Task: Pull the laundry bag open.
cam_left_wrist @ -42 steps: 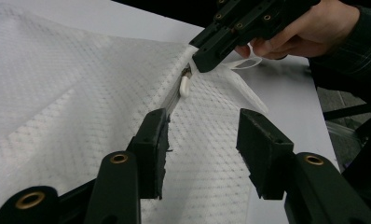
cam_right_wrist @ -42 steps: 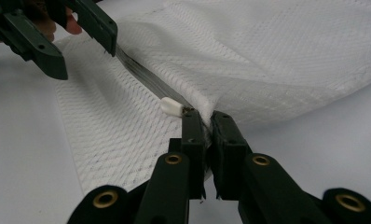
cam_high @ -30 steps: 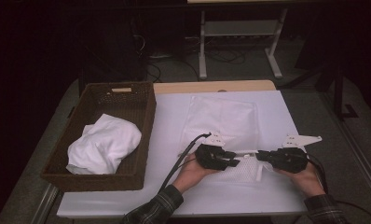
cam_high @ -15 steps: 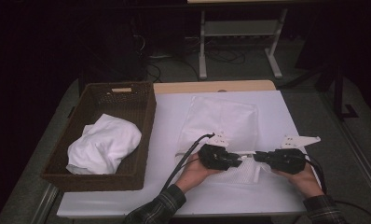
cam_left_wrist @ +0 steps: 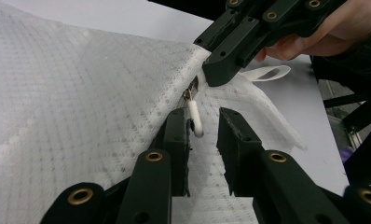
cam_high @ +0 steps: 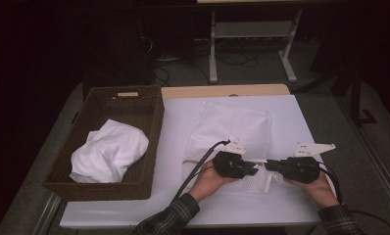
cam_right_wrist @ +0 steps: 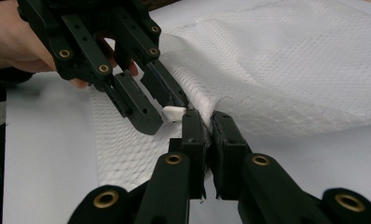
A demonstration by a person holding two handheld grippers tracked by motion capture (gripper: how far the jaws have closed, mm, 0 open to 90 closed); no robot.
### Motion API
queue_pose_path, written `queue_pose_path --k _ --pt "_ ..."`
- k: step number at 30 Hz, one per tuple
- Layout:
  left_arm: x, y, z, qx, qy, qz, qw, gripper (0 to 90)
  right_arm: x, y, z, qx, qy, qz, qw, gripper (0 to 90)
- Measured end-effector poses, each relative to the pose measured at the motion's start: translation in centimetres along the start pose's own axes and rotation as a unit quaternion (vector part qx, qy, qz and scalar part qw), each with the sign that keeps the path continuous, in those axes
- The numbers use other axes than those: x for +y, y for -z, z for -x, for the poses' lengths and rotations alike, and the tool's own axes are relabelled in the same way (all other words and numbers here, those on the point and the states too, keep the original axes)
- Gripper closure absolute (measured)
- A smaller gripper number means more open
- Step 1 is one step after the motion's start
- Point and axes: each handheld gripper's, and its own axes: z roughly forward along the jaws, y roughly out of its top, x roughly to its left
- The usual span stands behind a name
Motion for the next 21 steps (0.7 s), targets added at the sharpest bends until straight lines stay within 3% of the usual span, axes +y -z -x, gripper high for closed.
queue_pose_path --k 9,21 --pt "0.26 -0.71 0.05 0.002 0.008 0.001 1.0 76.3 0.07 -0.05 -0.09 0.005 0.001 0.004 1.0 84.1" --pt "0.33 -0.53 -0.58 0.004 0.037 0.005 0.9993 84.6 0.09 0.02 -0.06 0.005 0.001 0.006 1.0 84.1"
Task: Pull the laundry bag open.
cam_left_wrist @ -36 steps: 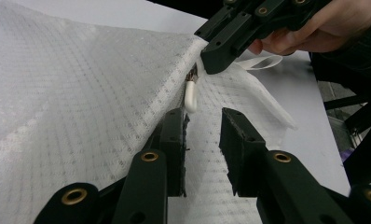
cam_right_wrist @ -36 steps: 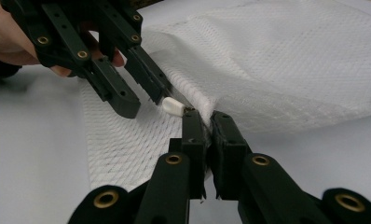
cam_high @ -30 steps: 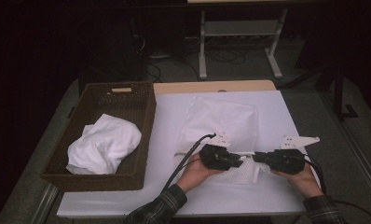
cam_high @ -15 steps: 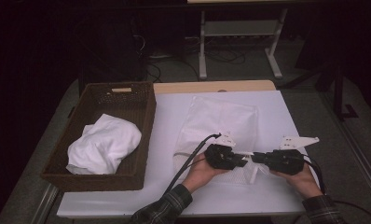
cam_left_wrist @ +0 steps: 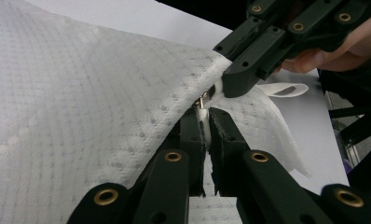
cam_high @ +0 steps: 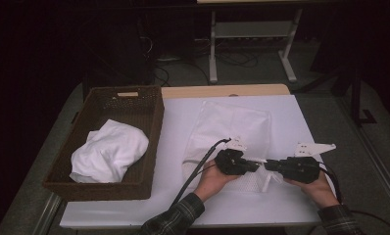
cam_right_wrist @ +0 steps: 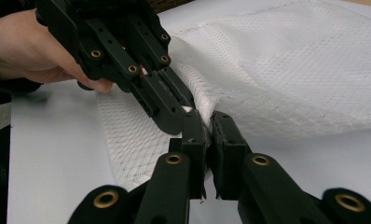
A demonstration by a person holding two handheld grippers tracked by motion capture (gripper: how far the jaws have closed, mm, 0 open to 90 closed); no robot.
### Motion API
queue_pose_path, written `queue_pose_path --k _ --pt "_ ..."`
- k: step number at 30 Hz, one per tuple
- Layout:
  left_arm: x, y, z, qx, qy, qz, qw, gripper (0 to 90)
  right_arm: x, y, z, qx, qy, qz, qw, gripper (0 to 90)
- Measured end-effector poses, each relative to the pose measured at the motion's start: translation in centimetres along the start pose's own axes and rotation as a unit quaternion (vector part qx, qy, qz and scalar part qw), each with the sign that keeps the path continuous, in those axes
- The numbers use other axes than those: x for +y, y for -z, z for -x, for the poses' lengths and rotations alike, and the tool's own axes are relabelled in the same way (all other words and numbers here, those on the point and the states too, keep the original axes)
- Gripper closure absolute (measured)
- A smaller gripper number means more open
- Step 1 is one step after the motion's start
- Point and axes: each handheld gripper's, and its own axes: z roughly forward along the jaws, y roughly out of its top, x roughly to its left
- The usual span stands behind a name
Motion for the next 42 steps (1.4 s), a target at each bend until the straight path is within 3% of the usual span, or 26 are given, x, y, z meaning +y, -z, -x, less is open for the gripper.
queue_pose_path --k 10,22,42 --pt "-0.1 0.0 -0.4 -0.015 0.021 -0.001 0.9997 86.0 0.0 0.0 0.0 -0.008 0.004 -0.006 0.9999 84.2" --pt "-0.1 0.1 -0.4 -0.019 0.023 -0.012 0.9995 86.3 -0.2 -0.1 0.4 -0.028 0.003 -0.021 0.9994 84.3" --pt "-0.3 1.1 -0.6 -0.011 0.018 -0.02 0.9996 86.3 -0.5 0.1 0.9 -0.045 -0.004 -0.023 0.9987 84.3"
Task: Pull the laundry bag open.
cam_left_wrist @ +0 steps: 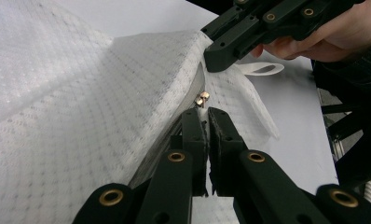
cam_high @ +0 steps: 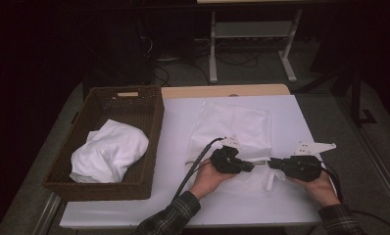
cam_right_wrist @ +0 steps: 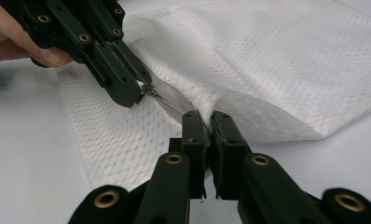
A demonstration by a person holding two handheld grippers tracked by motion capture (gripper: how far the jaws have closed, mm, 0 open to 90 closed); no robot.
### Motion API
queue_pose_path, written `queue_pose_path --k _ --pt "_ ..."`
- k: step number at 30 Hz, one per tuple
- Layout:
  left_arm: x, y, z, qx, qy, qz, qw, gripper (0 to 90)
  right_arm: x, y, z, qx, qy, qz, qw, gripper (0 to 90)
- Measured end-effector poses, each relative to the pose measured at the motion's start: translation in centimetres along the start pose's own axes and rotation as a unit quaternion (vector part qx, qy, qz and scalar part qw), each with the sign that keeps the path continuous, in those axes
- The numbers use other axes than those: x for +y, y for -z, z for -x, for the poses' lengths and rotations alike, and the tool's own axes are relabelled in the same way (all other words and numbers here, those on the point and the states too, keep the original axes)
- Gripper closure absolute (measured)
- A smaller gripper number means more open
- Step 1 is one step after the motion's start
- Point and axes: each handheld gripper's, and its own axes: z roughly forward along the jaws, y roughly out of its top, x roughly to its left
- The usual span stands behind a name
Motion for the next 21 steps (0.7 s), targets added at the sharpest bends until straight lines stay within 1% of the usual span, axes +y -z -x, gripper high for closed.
queue_pose_path --k 15,17,18,19,21 --pt "-0.1 0.24 -0.13 0.001 0.004 -0.001 1.0 86.3 -0.03 0.05 0.14 -0.001 -0.002 -0.001 1.0 84.3" --pt "-0.11 0.24 -0.13 0.004 0.004 -0.002 1.0 86.3 -0.03 0.06 0.13 -0.003 -0.003 -0.001 1.0 84.3" --pt "-0.11 0.24 -0.13 0.004 0.004 -0.002 1.0 86.3 -0.04 0.08 0.16 -0.01 -0.003 -0.003 0.9999 84.3" --pt "-0.25 0.46 -0.39 0.004 0.008 -0.001 1.0 86.3 -0.13 0.22 0.38 -0.01 -0.008 -0.002 0.9999 84.3" --pt "-0.29 0.51 -0.43 0.005 0.009 0.0 0.9999 86.3 -0.15 0.27 0.44 -0.01 -0.01 -0.001 0.9999 84.3"
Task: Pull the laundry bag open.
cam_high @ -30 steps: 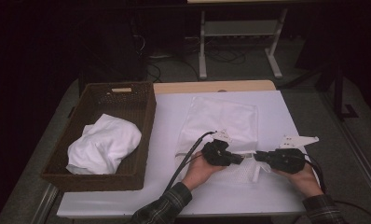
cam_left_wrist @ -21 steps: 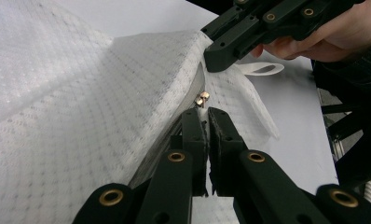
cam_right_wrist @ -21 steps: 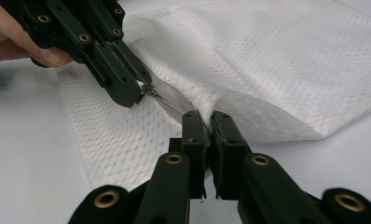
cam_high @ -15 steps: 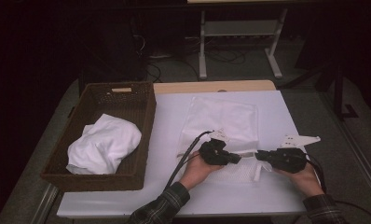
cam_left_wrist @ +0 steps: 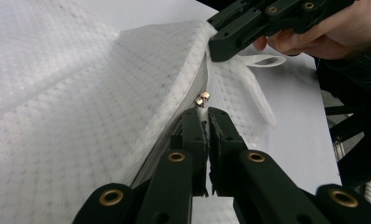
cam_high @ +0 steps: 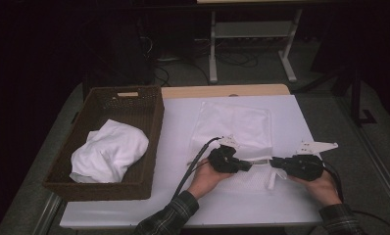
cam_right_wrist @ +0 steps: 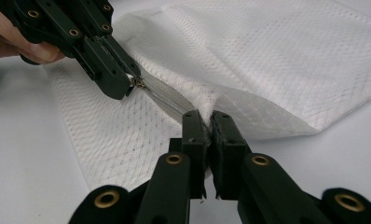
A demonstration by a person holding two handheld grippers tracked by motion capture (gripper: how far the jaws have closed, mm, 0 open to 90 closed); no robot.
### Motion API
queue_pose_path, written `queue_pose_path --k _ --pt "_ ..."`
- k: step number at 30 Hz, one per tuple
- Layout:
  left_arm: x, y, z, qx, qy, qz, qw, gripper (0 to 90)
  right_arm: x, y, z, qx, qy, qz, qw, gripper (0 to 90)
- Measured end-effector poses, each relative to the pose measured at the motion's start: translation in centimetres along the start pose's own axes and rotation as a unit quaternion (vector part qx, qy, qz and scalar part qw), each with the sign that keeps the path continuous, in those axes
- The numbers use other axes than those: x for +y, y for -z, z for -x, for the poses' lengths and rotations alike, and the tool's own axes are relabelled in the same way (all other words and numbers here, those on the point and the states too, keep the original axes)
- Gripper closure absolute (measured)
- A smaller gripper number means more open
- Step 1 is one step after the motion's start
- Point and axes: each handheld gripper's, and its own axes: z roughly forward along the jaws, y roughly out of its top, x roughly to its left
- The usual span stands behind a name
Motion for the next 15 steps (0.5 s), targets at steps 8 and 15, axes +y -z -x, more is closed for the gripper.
queue_pose_path --k 8,15 --pt "-0.25 0.27 -0.11 0.001 0.002 -0.002 1.0 86.3 -0.05 -0.13 0.04 -0.004 0.002 -0.005 1.0 84.3" --pt "-0.51 0.66 -0.41 0.007 0.01 -0.001 0.9999 86.3 -0.25 0.07 0.44 -0.011 -0.005 -0.006 0.9999 84.3"
